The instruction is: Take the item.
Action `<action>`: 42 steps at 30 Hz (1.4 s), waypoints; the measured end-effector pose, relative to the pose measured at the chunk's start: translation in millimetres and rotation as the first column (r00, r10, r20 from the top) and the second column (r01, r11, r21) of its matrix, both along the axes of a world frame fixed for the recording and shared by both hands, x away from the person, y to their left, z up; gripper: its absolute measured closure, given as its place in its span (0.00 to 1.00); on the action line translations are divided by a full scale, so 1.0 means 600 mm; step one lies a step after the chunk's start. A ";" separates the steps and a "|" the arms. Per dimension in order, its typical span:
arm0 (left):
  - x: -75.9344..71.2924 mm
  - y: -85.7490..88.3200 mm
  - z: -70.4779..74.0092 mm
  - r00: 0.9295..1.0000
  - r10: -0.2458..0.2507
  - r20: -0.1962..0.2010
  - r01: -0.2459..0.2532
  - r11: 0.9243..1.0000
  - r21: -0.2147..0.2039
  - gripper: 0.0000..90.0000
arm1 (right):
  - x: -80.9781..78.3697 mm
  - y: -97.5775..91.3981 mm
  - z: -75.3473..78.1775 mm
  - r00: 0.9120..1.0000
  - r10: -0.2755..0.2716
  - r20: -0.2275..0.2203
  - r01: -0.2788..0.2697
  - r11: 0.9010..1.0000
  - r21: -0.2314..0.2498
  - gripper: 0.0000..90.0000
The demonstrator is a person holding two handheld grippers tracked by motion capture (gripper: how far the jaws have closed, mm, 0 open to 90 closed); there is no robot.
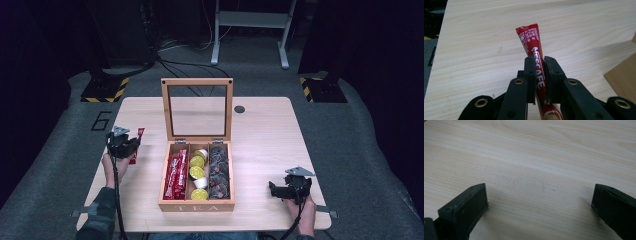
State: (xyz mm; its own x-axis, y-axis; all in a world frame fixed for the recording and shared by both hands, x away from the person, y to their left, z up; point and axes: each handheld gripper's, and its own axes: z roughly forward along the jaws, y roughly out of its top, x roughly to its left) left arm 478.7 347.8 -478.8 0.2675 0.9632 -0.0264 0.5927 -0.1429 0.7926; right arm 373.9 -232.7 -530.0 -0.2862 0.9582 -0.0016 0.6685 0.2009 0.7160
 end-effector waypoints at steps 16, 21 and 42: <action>0.027 -0.001 -0.034 0.997 0.022 -0.074 -0.020 0.999 0.026 0.89 | 0.000 0.000 0.000 1.000 0.000 0.000 0.000 1.000 0.001 0.00; 0.031 -0.001 -0.042 0.996 0.030 -0.083 -0.027 0.999 0.033 0.89 | 0.000 0.000 0.000 1.000 0.000 0.000 0.000 1.000 0.000 0.00; 0.032 0.002 -0.052 0.993 0.029 -0.110 -0.028 1.000 0.004 0.63 | 0.000 0.000 0.000 1.000 -0.001 0.001 0.001 1.000 0.000 0.00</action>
